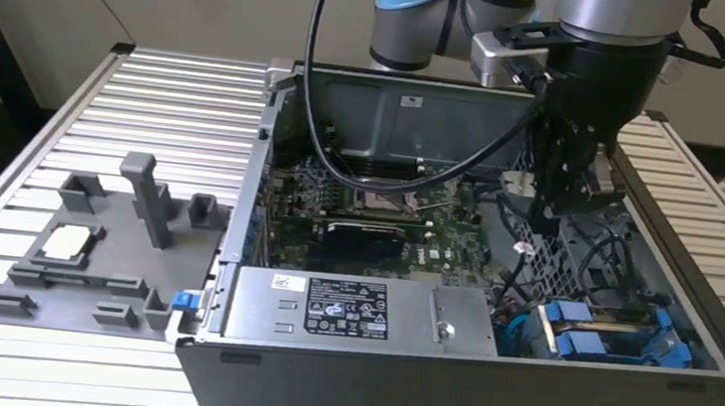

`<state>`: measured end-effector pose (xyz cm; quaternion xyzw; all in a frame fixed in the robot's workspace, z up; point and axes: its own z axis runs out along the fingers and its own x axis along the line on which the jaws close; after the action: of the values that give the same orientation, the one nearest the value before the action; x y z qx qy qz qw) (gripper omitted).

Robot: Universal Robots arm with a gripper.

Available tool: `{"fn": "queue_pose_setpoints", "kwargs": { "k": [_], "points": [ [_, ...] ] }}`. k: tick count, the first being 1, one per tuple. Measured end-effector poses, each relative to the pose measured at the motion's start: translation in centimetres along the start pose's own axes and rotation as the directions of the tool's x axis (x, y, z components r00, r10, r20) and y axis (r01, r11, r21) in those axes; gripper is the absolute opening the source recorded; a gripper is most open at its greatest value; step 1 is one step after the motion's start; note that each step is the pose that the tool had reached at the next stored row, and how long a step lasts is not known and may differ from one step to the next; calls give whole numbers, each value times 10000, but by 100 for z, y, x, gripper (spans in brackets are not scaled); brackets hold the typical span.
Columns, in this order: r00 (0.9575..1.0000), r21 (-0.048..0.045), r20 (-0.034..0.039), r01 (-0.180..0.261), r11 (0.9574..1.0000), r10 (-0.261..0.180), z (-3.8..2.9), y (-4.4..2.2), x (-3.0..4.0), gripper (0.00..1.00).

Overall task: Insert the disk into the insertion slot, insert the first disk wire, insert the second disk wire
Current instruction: 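Insert the second disk wire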

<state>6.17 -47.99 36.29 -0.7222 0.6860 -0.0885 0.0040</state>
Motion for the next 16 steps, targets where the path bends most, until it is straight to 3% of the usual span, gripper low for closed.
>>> {"fn": "queue_pose_setpoints", "kwargs": {
  "k": [12, 14, 15, 16],
  "points": [
    [10000, 1, -3, 0, 10000, 0, 0, 0, -5, 15],
    [10000, -1, -43, 6, 10000, -6, -2, -1, -12, 17],
    [10000, -2, -82, 11, 10000, -11, -2, 0, -19, 23],
    [9999, 3, -138, 22, 10000, -22, -3, -1, -30, 23]
  ]
}}
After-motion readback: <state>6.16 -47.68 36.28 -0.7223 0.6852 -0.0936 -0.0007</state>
